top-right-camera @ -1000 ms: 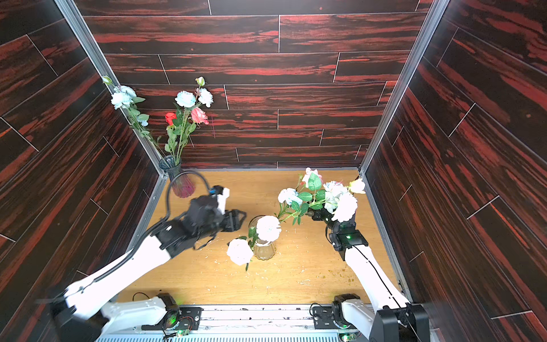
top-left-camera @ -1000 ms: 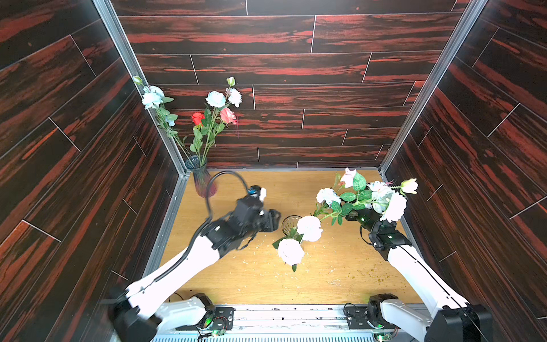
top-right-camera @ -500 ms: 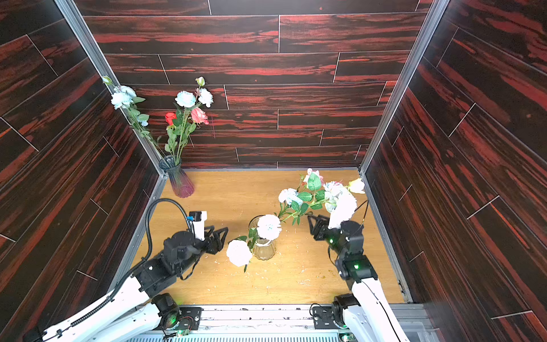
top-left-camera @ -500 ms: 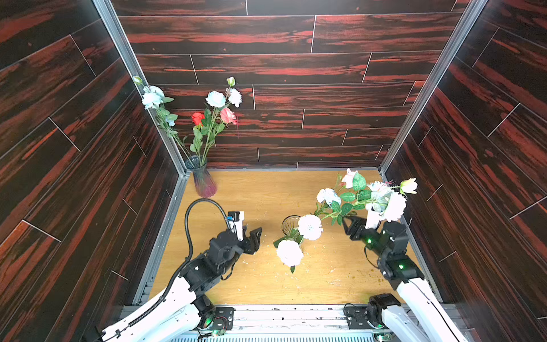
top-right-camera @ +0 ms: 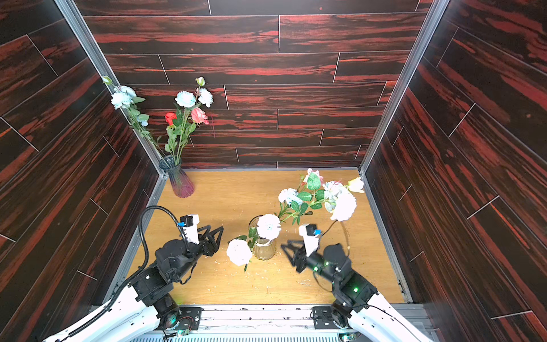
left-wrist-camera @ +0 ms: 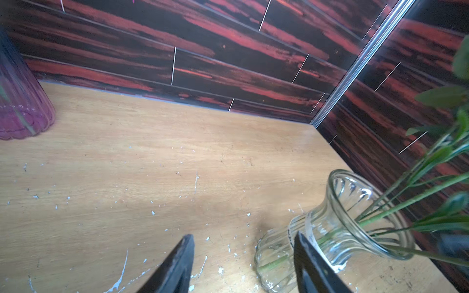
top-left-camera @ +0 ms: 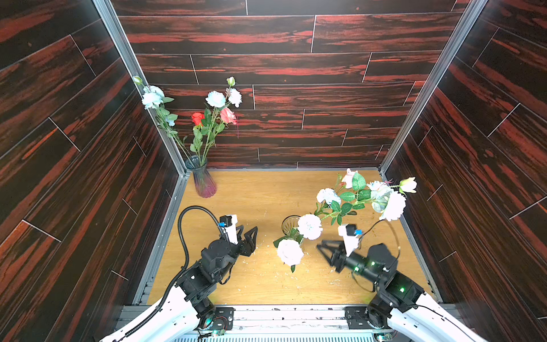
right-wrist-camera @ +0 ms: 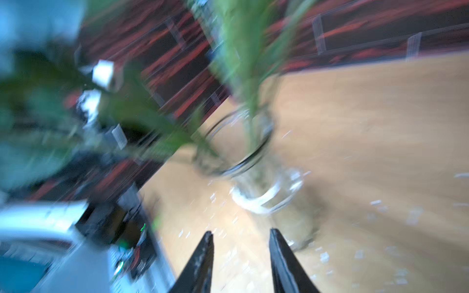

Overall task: Pick out blue flowers from the vase
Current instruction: Pick up the flower from the vase.

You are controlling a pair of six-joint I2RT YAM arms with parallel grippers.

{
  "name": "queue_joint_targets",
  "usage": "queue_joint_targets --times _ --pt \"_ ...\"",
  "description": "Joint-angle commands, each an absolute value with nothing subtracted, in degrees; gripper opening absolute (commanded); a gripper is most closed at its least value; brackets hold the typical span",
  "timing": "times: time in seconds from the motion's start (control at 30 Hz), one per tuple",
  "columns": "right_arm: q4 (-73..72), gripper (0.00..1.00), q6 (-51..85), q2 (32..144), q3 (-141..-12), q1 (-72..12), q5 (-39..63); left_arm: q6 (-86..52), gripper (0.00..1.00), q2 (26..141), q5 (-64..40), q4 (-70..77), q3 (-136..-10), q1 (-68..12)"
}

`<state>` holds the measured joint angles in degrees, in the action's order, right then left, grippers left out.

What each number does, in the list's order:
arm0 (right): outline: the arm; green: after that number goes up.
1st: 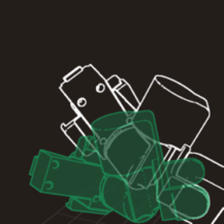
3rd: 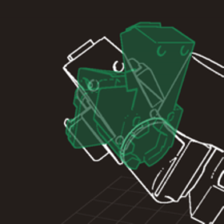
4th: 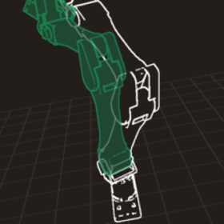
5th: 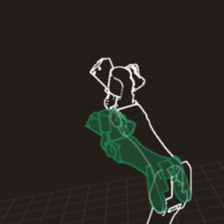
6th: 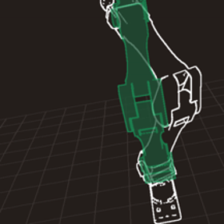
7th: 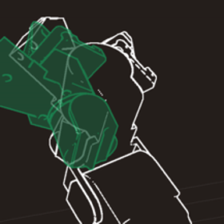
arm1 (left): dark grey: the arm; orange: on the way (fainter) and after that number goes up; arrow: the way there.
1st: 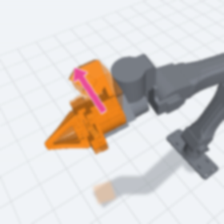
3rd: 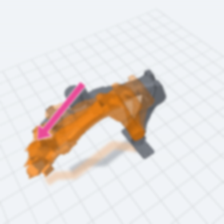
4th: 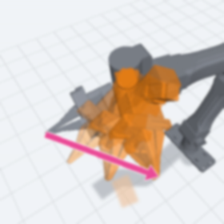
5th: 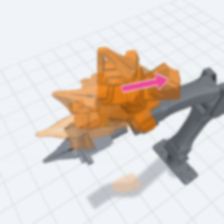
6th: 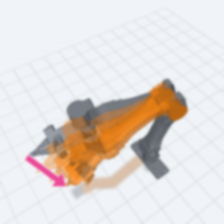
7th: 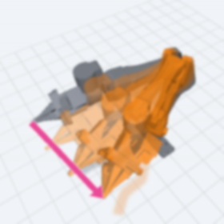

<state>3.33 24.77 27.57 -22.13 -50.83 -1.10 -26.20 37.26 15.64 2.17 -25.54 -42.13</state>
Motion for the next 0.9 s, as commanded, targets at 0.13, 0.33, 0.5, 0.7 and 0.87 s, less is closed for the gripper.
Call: queue_joint_targets --times 0.13,0.33,0.5,0.7,0.87 --pt "1.61 0.36 17.57 40.82 -28.36 -67.85 -23.92 -25.99 0.65 47.14 13.78 7.38 -29.91 -42.19" --pt "-4.34 0.29 20.35 39.29 -26.10 -69.30 -29.25 -26.51 0.65 45.25 13.93 7.75 -28.46 -42.14" --pt "-6.64 0.29 20.70 22.79 -20.88 -69.27 -30.67 -27.50 0.63 39.18 15.87 9.81 -24.24 -42.10" --pt "-10.80 0.37 16.04 8.36 -15.68 -69.17 -29.43 -28.33 0.65 37.92 17.27 10.00 -23.05 -41.96" --pt "-14.95 0.50 11.62 12.87 -16.66 -69.22 -29.52 -28.48 0.67 38.65 17.58 10.10 -23.09 -41.92"
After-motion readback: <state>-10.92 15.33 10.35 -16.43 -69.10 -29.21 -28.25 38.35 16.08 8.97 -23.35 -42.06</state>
